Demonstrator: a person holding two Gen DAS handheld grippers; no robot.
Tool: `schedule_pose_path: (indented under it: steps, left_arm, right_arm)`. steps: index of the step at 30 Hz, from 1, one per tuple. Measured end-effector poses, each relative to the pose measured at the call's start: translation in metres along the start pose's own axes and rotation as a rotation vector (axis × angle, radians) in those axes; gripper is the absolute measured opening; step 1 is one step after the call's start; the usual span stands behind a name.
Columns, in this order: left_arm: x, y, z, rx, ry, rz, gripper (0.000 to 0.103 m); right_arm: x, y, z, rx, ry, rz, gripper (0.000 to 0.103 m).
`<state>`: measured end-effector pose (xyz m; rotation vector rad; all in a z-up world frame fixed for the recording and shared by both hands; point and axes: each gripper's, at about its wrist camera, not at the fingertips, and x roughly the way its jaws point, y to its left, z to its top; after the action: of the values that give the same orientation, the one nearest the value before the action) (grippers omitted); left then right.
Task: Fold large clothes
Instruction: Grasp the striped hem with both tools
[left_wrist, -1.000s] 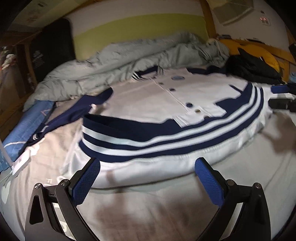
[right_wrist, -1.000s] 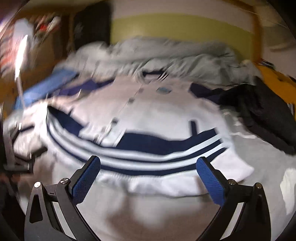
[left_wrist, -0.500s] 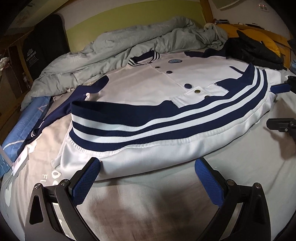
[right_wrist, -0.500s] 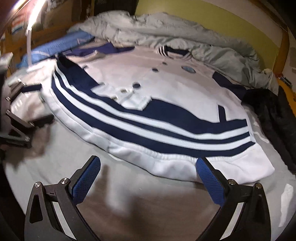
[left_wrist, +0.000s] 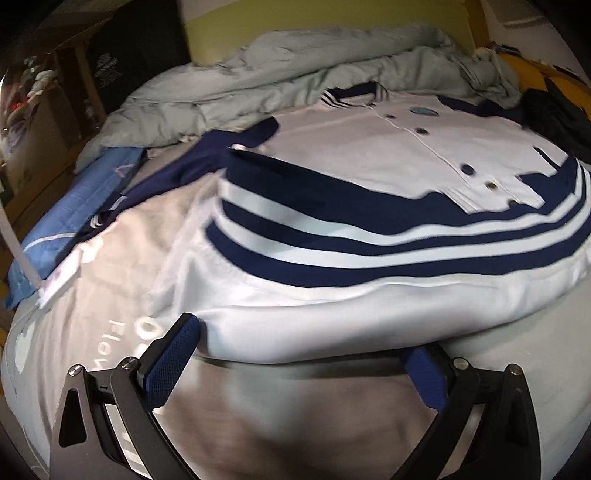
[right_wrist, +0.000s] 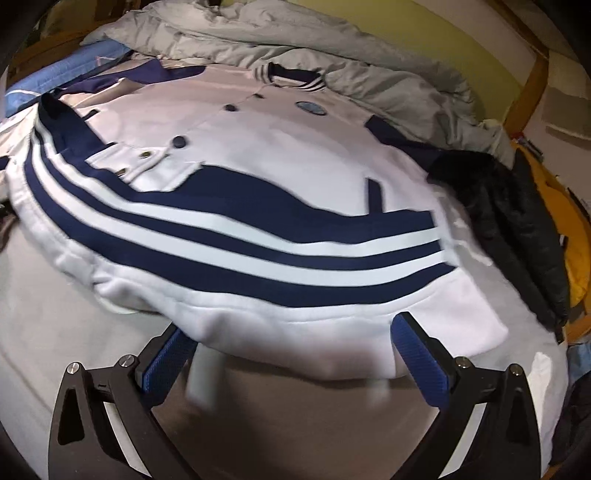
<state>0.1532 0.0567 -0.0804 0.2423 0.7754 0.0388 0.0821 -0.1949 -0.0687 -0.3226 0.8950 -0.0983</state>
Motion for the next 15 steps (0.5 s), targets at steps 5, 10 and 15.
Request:
schedule_pose_path:
  steps: [5, 10, 15]
  left_arm:
    - [0.003, 0.012, 0.000, 0.000, -0.011, 0.002, 0.093]
    - [0.003, 0.014, 0.000, -0.006, -0.017, -0.045, 0.038]
    - [-0.001, 0.028, 0.002, -0.080, -0.030, -0.066, 0.012]
  right_arm:
    - [0.001, -0.012, -0.002, 0.025, 0.038, 0.025, 0.103]
    - [-0.004, -0.010, -0.007, -0.043, 0.044, 0.042, 0.087]
    - [-0.003, -0.025, -0.008, -0.004, -0.020, -0.004, 0.010]
